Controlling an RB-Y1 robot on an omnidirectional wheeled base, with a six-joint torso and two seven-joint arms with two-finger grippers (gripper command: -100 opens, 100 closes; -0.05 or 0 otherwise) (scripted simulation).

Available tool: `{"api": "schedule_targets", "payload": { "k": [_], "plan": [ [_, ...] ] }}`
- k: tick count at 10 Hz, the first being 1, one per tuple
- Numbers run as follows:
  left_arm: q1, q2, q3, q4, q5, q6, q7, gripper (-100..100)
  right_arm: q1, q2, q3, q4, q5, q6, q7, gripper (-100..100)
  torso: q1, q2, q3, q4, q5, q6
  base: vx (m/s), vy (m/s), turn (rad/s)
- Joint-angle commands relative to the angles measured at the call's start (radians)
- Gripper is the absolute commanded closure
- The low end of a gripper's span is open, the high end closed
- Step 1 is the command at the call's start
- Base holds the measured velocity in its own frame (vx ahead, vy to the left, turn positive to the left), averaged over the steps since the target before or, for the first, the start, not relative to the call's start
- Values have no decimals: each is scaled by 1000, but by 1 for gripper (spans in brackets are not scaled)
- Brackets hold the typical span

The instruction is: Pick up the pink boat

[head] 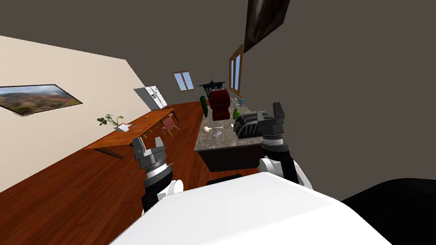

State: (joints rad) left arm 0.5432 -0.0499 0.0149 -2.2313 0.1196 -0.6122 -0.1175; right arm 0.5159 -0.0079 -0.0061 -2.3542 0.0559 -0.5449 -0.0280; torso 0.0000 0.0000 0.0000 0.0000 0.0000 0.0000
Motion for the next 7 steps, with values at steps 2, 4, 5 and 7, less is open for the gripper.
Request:
{"api": "schedule_targets", "payload": {
  "k": [2, 4, 5, 7],
  "plan": [
    [0, 0, 0, 0, 0, 0, 0, 0, 15, -52, -1, 5, 28, -3, 16, -100, 1, 2, 1, 0, 0, 0, -54, 38, 125],
    [0, 0, 0, 0, 0, 0, 0, 0, 37, -97, -2, 17, 69, -8, 40, -100, 6, 8, 4, 2, 1, 0, -137, 94, 162],
    [0, 0, 0, 0, 0, 0, 0, 0, 51, -121, -2, 27, 95, -11, 55, -100, 6, 9, 5, 2, 1, 0, -159, 112, 205],
    [-1, 0, 0, 0, 0, 0, 0, 0, 83, -172, -4, 55, 157, -16, 90, -100, 9, 13, 7, 3, 2, 0, -201, 155, 224]
  ]
}}
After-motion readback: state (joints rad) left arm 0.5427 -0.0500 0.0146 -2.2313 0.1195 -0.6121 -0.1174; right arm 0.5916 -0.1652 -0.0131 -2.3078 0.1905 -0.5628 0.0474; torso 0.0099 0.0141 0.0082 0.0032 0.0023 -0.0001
